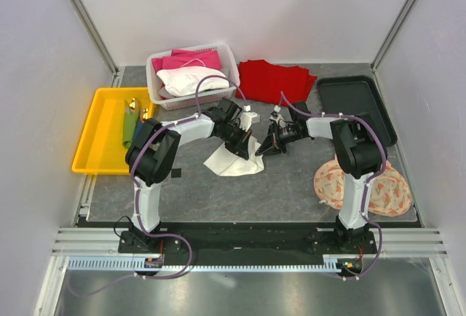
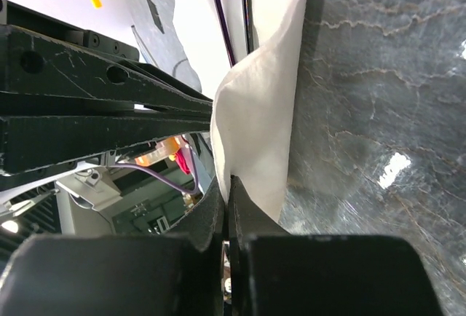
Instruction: Place the utensils on the paper napkin and roll it up
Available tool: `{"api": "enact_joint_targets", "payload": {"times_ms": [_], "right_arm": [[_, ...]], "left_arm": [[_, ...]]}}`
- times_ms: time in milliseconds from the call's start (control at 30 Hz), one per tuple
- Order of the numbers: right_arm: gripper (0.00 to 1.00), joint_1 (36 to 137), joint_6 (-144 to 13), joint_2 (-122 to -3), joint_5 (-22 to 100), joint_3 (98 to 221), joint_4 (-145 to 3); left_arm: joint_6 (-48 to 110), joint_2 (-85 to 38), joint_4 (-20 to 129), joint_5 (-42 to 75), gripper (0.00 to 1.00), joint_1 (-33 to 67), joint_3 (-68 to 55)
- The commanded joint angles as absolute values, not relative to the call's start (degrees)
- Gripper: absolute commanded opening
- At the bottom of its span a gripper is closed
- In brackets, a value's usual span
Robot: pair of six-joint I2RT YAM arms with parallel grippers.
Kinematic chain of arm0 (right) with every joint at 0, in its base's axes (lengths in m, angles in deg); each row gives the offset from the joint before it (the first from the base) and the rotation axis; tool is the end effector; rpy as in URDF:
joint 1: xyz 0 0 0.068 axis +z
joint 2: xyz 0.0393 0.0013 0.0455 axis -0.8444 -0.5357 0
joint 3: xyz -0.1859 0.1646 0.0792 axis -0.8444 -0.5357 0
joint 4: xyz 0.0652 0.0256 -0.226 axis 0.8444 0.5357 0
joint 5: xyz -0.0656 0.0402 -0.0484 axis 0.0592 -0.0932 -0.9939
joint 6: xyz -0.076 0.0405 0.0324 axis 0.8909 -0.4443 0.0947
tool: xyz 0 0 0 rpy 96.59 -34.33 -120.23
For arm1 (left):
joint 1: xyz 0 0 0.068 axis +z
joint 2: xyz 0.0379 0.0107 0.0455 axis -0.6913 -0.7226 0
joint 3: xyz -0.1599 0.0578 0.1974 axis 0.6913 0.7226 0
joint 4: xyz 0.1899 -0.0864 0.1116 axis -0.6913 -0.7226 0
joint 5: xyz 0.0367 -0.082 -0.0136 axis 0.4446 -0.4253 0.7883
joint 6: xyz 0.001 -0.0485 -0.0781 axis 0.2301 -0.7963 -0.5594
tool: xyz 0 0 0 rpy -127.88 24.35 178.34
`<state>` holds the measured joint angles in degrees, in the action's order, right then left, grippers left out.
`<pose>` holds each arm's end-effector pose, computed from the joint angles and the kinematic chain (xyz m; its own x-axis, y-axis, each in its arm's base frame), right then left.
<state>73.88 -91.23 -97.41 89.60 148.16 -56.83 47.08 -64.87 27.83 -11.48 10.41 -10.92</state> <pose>0.3259 0.1686 0.1003 -0.9970 -0.0002 0.0771 0.0677 0.4771 0.8762 0.3078 -0.2604 0.1180 -0.6925 0.5379 -0.4807 0.7209 0.4897 -0.4904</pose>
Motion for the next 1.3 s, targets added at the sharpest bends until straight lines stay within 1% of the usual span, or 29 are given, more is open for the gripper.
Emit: {"api": "enact_joint_targets", "payload": {"times_ms": [0,500,633,700,833,900,933,1067,1133,1200,1233,1267], "right_arm": [[0.00,73.78,-92.60,-96.06,90.71,147.52,-59.10],[0.00,73.34,-92.25,-96.06,89.22,147.35,-58.48],[0.00,73.34,-91.81,-96.32,89.04,147.43,-58.04],[0.00,73.25,-91.54,-96.41,89.04,147.43,-57.95],[0.00,73.25,-91.28,-96.32,89.13,147.70,-57.69],[0.00,73.08,-91.28,-96.24,89.39,147.87,-57.69],[0.00,73.17,-91.28,-96.15,89.31,147.79,-57.60],[0.01,73.08,-91.10,-96.24,89.74,147.70,-57.51],[0.09,73.17,-90.32,-96.50,89.49,147.52,-56.47],[0.21,72.99,-88.65,-96.59,88.35,147.35,-54.45],[0.30,73.08,-86.38,-96.50,87.73,147.26,-52.35],[0.41,72.90,-85.23,-96.50,86.94,147.17,-50.94]], "left_arm": [[46.48,-63.98,27.80,-11.17,0.04,11.39,-11.40],[48.77,-59.06,27.62,-9.94,0.05,11.83,-7.18],[48.86,-57.65,28.06,-10.47,0.15,11.83,-7.62],[48.94,-57.21,27.80,-10.03,0.15,11.83,-7.80],[49.82,-57.30,26.83,-8.98,0.21,11.92,-7.18],[50.26,-57.30,26.04,-8.97,0.21,12.01,-7.01],[50.26,-57.13,26.04,-9.06,0.19,12.01,-6.48],[50.26,-56.86,26.04,-9.33,0.16,11.83,-5.69],[50.18,-57.47,26.30,-8.63,0.15,11.83,-5.77],[49.91,-58.00,26.83,-8.54,0.14,11.83,-5.95],[49.74,-58.44,26.92,-8.54,0.14,11.83,-6.13],[49.39,-58.70,27.01,-8.62,0.14,11.83,-6.21]]}}
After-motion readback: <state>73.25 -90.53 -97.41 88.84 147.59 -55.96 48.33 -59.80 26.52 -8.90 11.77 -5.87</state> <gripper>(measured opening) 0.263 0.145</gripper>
